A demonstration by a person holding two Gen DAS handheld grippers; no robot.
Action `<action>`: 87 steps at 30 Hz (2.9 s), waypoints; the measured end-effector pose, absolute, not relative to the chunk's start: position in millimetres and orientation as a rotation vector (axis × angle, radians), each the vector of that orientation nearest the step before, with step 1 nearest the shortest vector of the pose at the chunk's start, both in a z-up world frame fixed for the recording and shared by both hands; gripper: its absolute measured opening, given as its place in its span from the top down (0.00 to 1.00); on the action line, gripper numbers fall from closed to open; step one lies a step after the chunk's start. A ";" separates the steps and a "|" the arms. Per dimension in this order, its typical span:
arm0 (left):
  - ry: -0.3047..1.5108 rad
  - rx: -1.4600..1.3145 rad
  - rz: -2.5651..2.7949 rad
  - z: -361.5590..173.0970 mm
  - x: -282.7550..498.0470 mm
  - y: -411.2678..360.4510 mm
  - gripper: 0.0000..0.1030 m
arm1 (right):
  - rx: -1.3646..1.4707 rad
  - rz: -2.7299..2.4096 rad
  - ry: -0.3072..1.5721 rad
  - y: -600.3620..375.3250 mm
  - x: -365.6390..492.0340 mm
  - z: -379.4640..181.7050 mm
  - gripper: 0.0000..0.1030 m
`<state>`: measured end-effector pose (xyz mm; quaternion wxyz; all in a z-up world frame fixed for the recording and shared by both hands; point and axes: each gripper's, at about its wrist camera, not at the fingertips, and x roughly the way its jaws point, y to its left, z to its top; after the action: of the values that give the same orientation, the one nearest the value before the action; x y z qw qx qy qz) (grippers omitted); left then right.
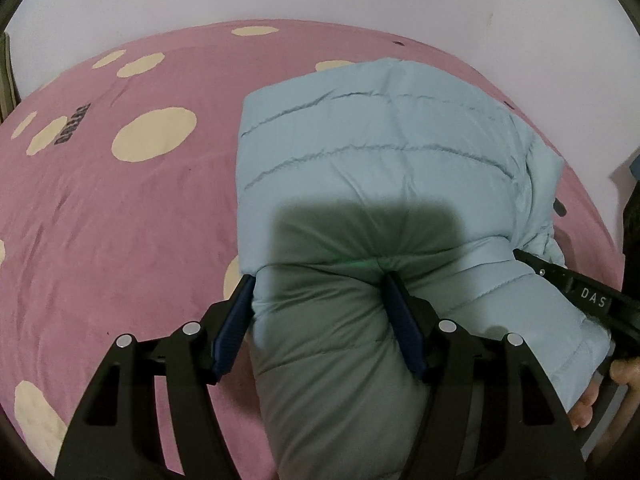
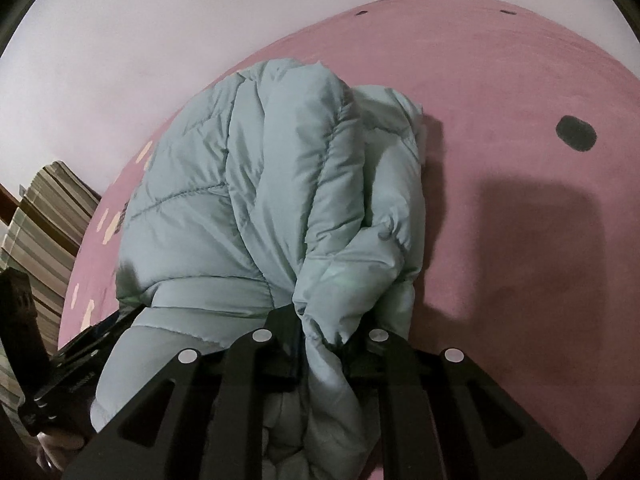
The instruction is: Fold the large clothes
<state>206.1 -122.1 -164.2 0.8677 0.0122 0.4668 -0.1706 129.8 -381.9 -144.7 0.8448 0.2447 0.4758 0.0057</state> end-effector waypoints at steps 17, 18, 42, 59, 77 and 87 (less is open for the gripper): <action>0.888 -0.083 -0.383 -92.8 191.0 -88.8 0.38 | 0.306 -0.057 0.892 -370.2 88.8 -37.3 0.64; 0.890 -0.069 -0.388 -94.6 185.3 -91.0 0.38 | 0.299 -0.029 0.889 -363.5 82.7 -37.7 0.64; 0.979 0.017 -0.382 -144.7 177.1 -107.8 0.40 | 0.235 -0.054 0.950 -339.3 70.7 -102.3 0.61; 0.959 -0.012 -0.257 -127.5 270.1 -145.0 0.39 | 0.202 -0.159 0.904 -344.4 176.0 -88.0 0.61; 0.979 0.016 -0.217 -185.1 286.6 -153.2 0.25 | 0.245 -0.159 0.930 -354.5 191.9 -145.6 0.60; 1.006 0.028 -0.217 -191.3 293.7 -156.3 0.24 | 0.256 -0.158 0.949 -358.2 198.2 -152.8 0.60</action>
<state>293.7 -156.3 -191.3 0.8703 0.0132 0.4813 -0.1038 198.2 -358.2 -152.8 0.8786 0.1227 0.4553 -0.0756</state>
